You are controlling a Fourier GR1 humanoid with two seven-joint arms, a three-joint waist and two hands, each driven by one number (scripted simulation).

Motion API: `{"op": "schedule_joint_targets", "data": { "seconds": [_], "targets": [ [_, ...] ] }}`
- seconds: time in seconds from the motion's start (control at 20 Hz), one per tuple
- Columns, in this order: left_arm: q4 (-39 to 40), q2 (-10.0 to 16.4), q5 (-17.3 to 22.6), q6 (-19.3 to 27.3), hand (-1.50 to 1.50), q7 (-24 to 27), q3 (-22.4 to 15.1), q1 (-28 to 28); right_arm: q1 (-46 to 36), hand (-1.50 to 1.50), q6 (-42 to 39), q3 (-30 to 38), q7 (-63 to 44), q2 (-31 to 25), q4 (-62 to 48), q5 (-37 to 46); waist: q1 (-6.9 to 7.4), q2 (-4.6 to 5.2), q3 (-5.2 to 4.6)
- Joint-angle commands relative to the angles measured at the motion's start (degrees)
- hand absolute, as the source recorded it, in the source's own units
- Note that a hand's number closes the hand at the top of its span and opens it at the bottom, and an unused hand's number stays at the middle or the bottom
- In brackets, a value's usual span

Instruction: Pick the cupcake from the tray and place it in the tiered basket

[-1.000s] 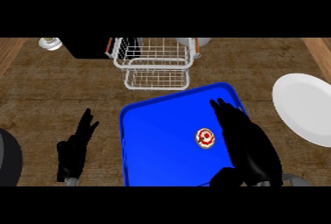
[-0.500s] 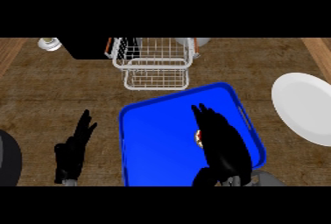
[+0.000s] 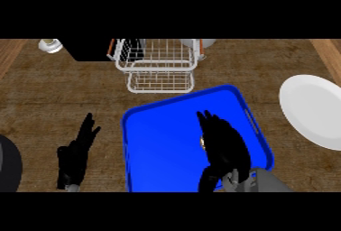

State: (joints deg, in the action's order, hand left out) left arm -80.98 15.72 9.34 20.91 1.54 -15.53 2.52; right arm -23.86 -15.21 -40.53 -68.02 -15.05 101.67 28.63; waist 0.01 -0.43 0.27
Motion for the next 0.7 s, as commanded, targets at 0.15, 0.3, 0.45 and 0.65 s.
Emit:
{"op": "schedule_joint_targets", "data": {
  "seconds": [0.15,0.3,0.45,0.65],
  "targets": [
    [4.01,-0.89,-0.79,-0.48,0.0,-0.83,0.18,-1.33,-1.07,-1.5,-4.88,1.31,-8.08,2.81,-6.45,0.41,-0.06,0.55,-0.35],
    [2.93,-0.51,-0.15,-1.0,0.0,-0.64,0.89,-0.14,-1.97,-1.5,-7.39,1.18,-10.99,5.17,-6.56,-0.09,-0.01,0.38,-0.37],
    [2.08,0.6,0.94,-2.47,0.0,-2.11,1.61,0.77,0.93,-1.5,-6.57,0.43,-10.42,5.14,-6.32,1.13,-0.26,0.29,-0.35],
    [-0.7,-2.2,-1.64,0.78,0.0,-3.09,-0.93,1.95,1.11,-1.5,-7.87,5.08,-6.03,3.77,-9.6,-0.27,-0.04,0.39,-0.3]
  ]
}}
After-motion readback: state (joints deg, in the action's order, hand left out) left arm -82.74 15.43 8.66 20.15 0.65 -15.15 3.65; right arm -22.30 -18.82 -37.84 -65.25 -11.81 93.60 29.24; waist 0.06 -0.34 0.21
